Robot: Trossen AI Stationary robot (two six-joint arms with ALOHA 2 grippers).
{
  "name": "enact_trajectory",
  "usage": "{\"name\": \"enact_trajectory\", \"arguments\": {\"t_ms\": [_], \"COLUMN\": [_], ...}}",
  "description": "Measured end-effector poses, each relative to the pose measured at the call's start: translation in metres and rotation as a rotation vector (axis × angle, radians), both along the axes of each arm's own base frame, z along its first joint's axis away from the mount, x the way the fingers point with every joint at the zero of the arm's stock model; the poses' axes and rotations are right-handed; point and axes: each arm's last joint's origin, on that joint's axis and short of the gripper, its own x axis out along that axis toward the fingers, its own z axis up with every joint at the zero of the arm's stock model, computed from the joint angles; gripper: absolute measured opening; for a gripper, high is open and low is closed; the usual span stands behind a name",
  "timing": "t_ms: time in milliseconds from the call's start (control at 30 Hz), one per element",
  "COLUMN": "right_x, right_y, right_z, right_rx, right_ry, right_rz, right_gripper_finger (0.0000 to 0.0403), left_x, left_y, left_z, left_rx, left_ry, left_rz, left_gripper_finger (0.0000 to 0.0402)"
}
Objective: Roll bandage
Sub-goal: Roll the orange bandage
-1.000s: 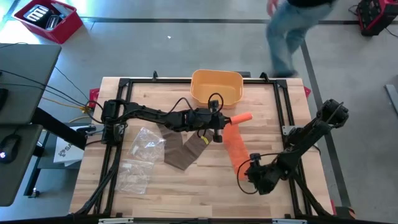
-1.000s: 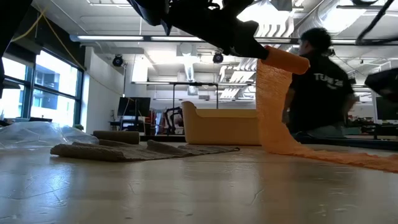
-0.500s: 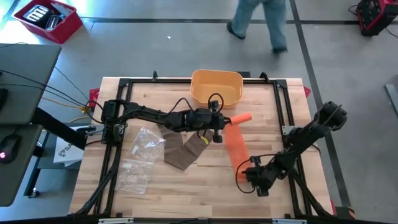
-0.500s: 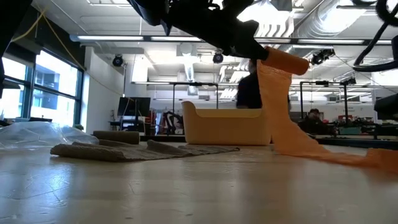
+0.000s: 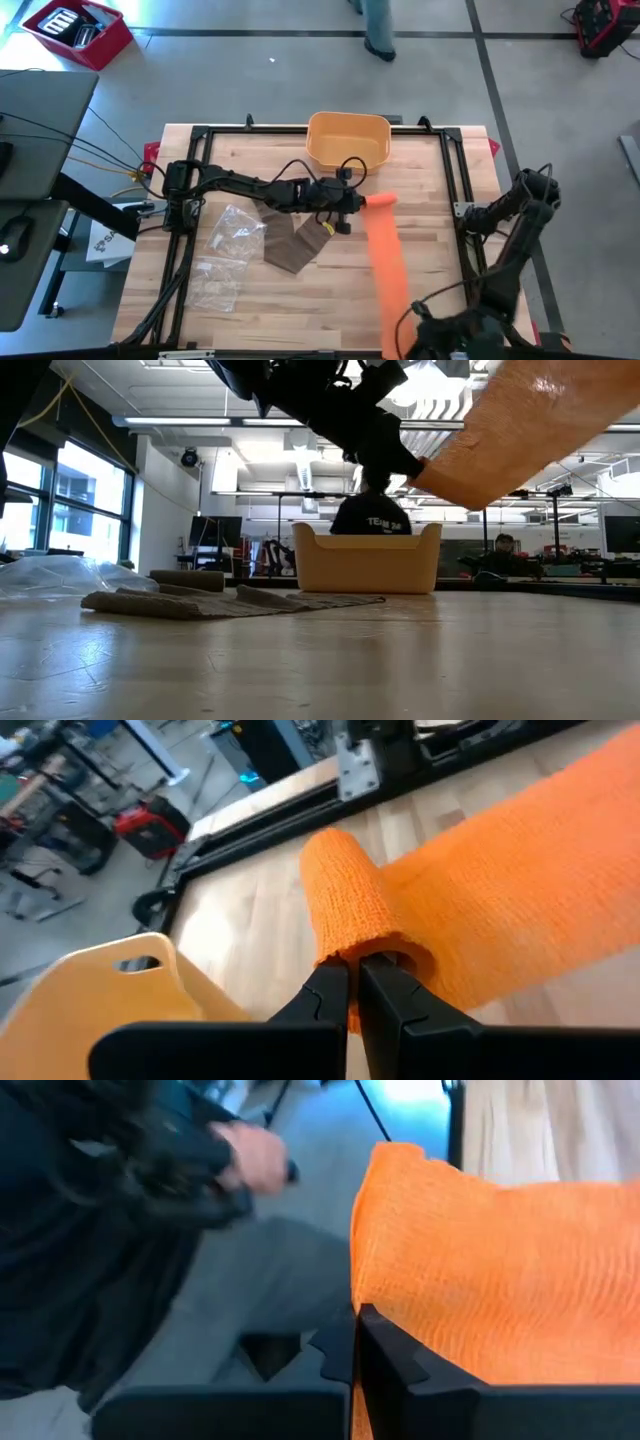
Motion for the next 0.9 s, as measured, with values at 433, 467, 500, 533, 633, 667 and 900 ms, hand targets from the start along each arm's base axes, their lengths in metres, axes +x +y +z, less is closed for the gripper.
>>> {"name": "enact_trajectory", "arguments": {"t_ms": [433,467,500,533,633,667,900], "right_x": [-0.039,-0.040,-0.041,-0.041,-0.041,-0.041,-0.036], "right_y": [0.017,0.018,0.018,0.019,0.024,0.025,0.024], "right_z": [0.118,0.117,0.117,0.114,0.097,0.088,0.016], "right_rx": [-0.176,-0.176,-0.166,-0.157,-0.152,-0.159,-0.111], "right_ry": [-0.376,-0.375,-0.368,-0.355,-0.300,-0.281,-0.093], "right_rz": [0.062,0.069,0.079,0.095,0.127,0.128,0.031], "right_gripper_finger": [0.0000,0.0000,0.0000,0.0000,0.0000,0.0000,0.0000], "left_x": [-0.017,-0.017,-0.019,-0.020,-0.028,-0.032,-0.069], "left_y": [-0.025,-0.024,-0.021,-0.017,-0.006,-0.003,0.012], "left_z": [0.001,0.009,0.016,0.023,0.045,0.054,0.114], "left_rx": [-0.035,-0.040,-0.049,-0.060,-0.102,-0.124,-0.194], "left_ry": [0.177,0.133,0.104,0.079,0.017,-0.004,-0.139], "left_rz": [-0.076,-0.072,-0.066,-0.061,-0.058,-0.068,-0.142], "left_gripper_finger": [0.0000,0.0000,0.0000,0.0000,0.0000,0.0000,0.0000]}}
